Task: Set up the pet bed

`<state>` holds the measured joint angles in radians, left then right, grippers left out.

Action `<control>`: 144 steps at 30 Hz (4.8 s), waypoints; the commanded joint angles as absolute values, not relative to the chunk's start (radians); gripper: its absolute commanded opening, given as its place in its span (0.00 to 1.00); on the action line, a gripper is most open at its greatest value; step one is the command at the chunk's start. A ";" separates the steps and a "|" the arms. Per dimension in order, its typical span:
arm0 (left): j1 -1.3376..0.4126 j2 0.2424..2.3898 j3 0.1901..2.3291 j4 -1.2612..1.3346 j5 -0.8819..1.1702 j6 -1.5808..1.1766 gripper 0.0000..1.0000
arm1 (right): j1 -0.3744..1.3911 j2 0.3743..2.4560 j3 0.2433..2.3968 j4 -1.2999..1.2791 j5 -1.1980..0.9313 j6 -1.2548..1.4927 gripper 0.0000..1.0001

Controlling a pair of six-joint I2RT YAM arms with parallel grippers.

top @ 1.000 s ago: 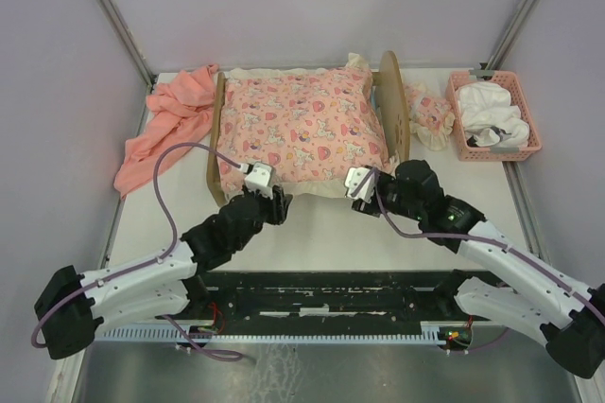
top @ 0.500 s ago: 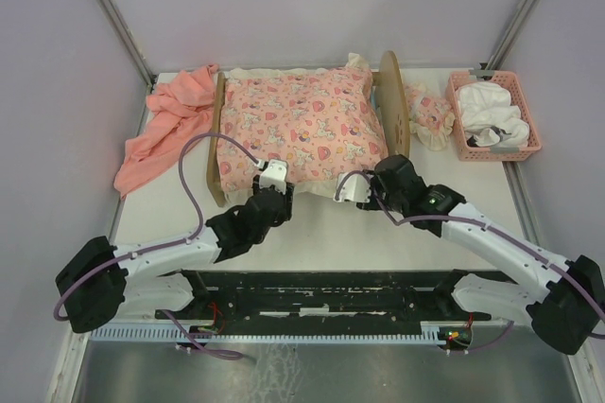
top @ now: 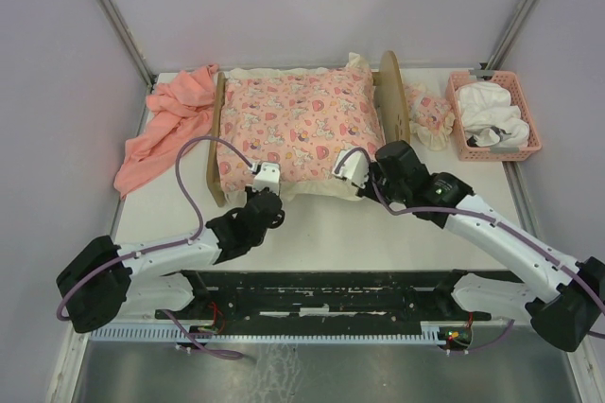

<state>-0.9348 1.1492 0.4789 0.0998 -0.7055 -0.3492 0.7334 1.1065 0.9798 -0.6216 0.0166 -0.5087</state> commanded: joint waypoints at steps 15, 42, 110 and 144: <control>-0.956 0.940 0.501 0.249 -0.427 -0.159 0.41 | 0.740 1.028 0.902 -0.540 0.099 -0.005 0.57; -1.399 1.765 0.852 0.923 -0.592 0.734 0.61 | 0.295 1.060 1.091 -0.527 0.180 0.232 0.73; -1.007 1.577 0.778 0.864 -0.334 0.015 0.03 | 0.241 0.846 0.672 -0.218 -0.512 -0.773 0.48; -0.964 1.583 0.746 0.894 -0.293 -0.009 0.03 | 0.278 1.056 0.805 -0.295 -0.445 -0.953 0.44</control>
